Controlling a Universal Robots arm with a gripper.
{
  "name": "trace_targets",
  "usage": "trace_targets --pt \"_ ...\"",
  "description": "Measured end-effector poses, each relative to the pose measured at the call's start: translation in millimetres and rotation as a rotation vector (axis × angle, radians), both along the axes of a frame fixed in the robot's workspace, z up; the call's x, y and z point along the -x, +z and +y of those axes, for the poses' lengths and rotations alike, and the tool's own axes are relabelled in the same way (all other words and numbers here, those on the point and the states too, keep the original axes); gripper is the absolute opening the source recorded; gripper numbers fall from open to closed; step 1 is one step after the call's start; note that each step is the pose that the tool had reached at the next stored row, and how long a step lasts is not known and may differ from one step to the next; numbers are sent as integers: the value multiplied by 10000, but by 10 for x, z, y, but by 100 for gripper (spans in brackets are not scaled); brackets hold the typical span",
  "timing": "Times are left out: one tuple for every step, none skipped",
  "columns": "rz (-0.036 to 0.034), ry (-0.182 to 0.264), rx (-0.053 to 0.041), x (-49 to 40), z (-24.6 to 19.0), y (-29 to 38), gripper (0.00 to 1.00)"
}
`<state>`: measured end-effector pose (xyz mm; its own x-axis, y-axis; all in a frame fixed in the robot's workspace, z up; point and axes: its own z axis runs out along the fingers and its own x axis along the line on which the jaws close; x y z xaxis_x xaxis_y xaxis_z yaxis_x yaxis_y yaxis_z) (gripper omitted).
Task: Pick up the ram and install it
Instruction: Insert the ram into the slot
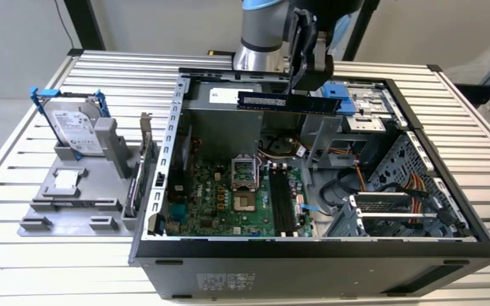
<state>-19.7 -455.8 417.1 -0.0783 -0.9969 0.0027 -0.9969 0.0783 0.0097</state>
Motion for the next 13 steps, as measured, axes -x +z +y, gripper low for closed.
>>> trace_targets --pt "0 0 0 0 1 0 0" --pt "0 0 0 0 1 0 0" --pt "0 0 0 0 1 0 0" --pt "0 0 0 0 1 0 0" --pt "0 0 0 0 1 0 0" --pt "0 -1 0 0 1 0 0" --pt "0 0 1 0 1 0 0" --pt "0 0 1 0 1 0 0" --pt "0 0 1 0 1 0 0" --pt "0 0 0 0 2 0 0" --pt "0 -1 0 1 2 0 0" --pt "0 -13 0 2 2 0 0" --pt "0 -41 1 2 2 0 0"
